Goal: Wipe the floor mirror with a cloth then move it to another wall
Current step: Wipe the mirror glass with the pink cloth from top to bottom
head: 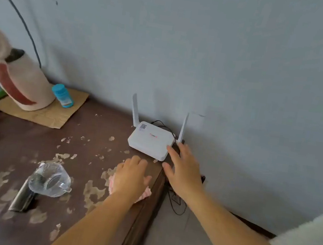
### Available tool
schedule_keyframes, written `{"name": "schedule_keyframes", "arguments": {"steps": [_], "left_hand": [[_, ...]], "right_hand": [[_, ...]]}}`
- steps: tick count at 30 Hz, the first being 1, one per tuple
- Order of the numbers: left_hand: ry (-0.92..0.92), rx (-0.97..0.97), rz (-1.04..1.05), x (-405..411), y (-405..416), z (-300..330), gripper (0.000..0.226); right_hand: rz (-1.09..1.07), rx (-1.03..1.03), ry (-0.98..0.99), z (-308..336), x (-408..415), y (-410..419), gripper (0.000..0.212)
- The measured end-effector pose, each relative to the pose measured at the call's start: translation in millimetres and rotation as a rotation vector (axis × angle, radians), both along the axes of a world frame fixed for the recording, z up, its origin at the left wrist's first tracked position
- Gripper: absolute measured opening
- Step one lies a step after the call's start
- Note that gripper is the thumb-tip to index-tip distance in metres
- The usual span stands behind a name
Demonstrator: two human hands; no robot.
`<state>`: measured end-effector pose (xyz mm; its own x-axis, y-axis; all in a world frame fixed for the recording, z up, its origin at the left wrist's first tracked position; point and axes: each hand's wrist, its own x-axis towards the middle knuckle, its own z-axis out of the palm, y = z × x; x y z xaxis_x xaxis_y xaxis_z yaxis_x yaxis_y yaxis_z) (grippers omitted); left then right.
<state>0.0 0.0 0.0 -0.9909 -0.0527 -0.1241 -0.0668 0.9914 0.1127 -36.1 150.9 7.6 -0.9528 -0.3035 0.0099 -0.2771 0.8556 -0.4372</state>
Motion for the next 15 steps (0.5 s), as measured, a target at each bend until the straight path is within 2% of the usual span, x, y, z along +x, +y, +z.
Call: {"name": "schedule_keyframes", "arguments": {"steps": [3,5,6,10,11,13,15], "left_hand": [[-0.288,-0.181,0.031,6,-9,-24,0.059],[-0.408,-0.189,0.038,12,-16,-40,0.07],[-0.432,-0.184,0.022,13,-18,-46,0.069],[-0.456,-0.139,0.01,-5,-18,-41,0.04],[-0.513,-0.074,0.069,-13,-16,-34,0.039],[-0.591,0.207,0.21,-27,-14,-21,0.032],[-0.418,0.549,0.273,-33,-10,-8,0.015]], "right_hand": [[0.08,0.096,-0.168,-18,6,-11,0.051],[0.086,0.112,-0.25,-26,10,-15,0.05],[0.089,0.113,-0.275,-29,11,-18,0.049],[0.082,0.073,-0.356,-31,12,-19,0.046],[0.072,0.044,-0.377,-30,13,-18,0.046],[0.042,-0.022,-0.412,-28,13,-14,0.047],[-0.02,-0.133,-0.46,-15,11,-6,0.052]]}}
